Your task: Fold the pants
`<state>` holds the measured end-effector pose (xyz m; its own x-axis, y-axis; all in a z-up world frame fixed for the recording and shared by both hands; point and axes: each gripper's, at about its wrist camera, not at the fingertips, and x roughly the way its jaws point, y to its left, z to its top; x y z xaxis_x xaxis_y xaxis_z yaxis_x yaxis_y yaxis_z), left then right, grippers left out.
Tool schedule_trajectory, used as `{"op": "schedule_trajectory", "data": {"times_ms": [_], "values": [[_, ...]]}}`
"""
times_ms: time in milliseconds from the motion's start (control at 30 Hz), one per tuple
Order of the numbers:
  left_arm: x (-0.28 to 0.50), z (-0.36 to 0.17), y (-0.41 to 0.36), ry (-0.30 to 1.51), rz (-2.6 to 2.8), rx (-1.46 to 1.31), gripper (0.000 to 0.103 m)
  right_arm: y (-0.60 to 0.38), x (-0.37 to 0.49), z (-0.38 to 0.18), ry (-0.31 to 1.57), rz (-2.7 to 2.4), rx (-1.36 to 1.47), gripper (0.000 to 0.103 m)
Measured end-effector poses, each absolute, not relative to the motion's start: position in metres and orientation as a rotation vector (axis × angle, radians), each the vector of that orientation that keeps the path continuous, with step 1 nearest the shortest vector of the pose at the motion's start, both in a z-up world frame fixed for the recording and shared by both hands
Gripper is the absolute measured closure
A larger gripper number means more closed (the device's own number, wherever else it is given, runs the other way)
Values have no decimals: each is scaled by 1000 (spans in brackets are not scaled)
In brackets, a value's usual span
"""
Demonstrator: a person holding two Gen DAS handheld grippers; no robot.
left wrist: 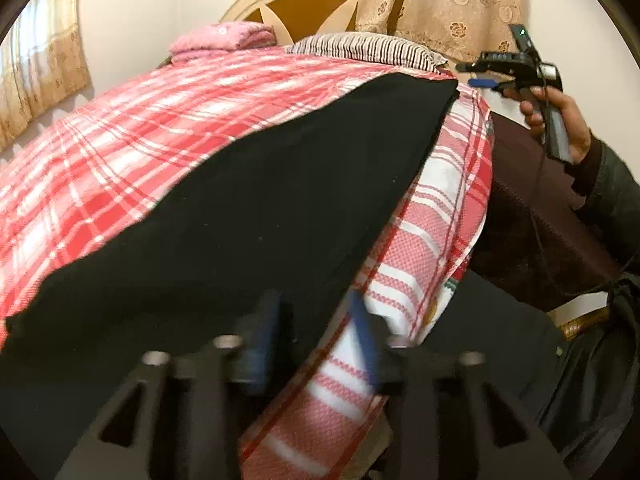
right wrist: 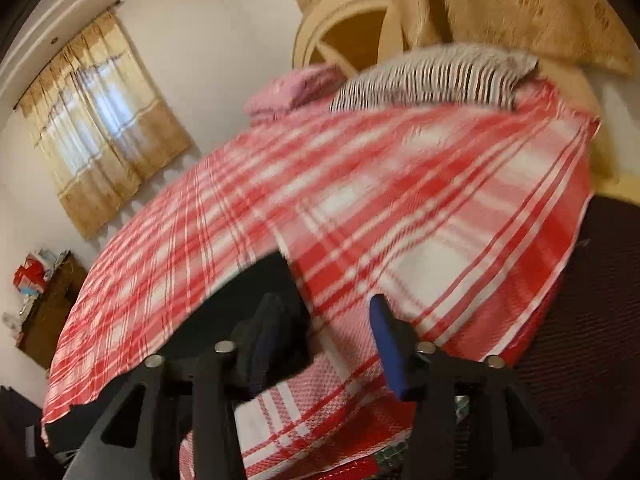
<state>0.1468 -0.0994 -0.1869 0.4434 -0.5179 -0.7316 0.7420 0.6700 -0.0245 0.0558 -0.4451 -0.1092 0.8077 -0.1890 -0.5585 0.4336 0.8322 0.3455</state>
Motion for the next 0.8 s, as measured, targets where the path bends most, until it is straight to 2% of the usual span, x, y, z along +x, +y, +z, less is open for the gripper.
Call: {"op": "schedule_trajectory", "data": {"times_ms": [33, 200, 500, 600, 800], "values": [[146, -186, -96, 768, -783, 328, 41, -435, 52, -99, 511, -339, 450, 54], [147, -177, -74, 741, -730, 294, 41, -369, 68, -85, 540, -101, 350, 54], [168, -173, -10, 734, -486, 157, 38, -212, 123, -155, 824, 316, 88, 54], [180, -181, 22, 769, -382, 103, 38, -204, 135, -185, 955, 295, 91, 54], [188, -194, 83, 806, -251, -19, 38, -201, 129, -168, 942, 266, 74, 54]]}}
